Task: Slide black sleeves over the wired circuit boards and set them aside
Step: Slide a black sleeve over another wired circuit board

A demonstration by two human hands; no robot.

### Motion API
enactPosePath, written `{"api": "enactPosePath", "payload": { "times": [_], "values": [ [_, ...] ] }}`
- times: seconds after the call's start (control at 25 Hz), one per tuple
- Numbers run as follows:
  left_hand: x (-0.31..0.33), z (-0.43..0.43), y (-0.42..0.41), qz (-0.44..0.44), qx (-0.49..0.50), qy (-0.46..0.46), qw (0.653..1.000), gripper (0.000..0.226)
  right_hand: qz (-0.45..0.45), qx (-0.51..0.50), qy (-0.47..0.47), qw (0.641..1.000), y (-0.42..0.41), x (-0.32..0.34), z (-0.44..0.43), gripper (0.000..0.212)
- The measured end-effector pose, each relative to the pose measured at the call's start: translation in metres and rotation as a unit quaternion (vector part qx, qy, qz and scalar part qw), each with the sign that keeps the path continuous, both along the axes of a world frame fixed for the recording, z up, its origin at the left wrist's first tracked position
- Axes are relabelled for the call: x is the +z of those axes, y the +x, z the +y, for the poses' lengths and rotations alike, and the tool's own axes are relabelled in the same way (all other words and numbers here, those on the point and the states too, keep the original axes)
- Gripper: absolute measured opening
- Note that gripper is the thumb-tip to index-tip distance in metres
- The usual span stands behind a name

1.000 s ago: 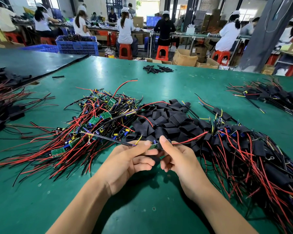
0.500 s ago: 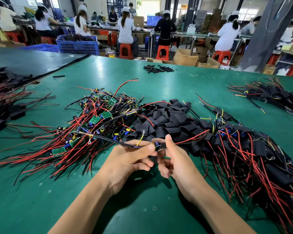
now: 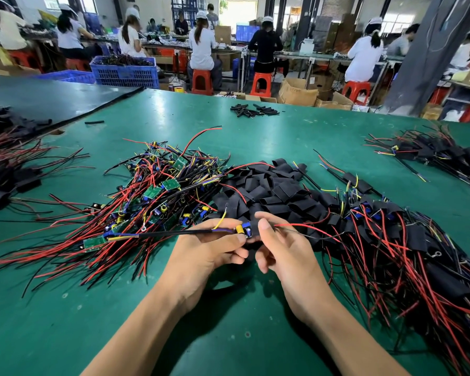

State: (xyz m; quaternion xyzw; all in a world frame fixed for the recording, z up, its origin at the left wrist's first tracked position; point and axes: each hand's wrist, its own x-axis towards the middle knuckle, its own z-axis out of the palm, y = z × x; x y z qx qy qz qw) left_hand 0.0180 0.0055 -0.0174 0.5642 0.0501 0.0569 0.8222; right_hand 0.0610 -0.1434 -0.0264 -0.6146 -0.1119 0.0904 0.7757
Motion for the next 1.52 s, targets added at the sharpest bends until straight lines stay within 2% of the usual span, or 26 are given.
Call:
{"api": "enactPosePath", "payload": {
  "times": [0.12,0.36,0.56,0.76,1.04,1.28,1.4,1.52],
  "values": [
    [0.0,0.003,0.001,-0.002,0.003,-0.019,1.0,0.024,-0.011,0.0,0.037,0.999,0.002,0.0,-0.002,0.03],
    [0.0,0.002,0.0,-0.019,-0.005,0.005,1.0,0.017,0.012,-0.016,0.035,0.999,0.003,-0.002,-0.002,0.037],
    [-0.004,0.001,0.0,-0.043,0.022,0.067,0.997,0.014,0.014,-0.016,0.054,0.998,-0.001,-0.002,0.001,0.05],
    [-0.003,0.0,-0.002,-0.042,0.019,0.092,0.995,0.018,0.003,0.01,0.045,0.999,-0.003,-0.002,0.001,0.02],
    [-0.002,-0.006,-0.003,-0.044,0.026,0.091,0.995,0.024,0.014,-0.017,-0.011,1.0,-0.004,0.003,0.0,0.04],
    [-0.002,-0.007,-0.003,-0.066,0.034,0.086,0.994,0.014,0.092,0.018,0.056,0.994,0.0,0.009,0.001,0.042],
    [-0.003,-0.006,-0.002,-0.069,0.054,0.108,0.99,0.007,0.087,0.027,0.042,0.995,0.0,0.007,0.0,0.037],
    [-0.003,-0.003,-0.001,-0.061,0.065,0.091,0.992,0.012,0.082,0.035,0.048,0.995,-0.001,0.005,0.001,0.034]
  ]
}}
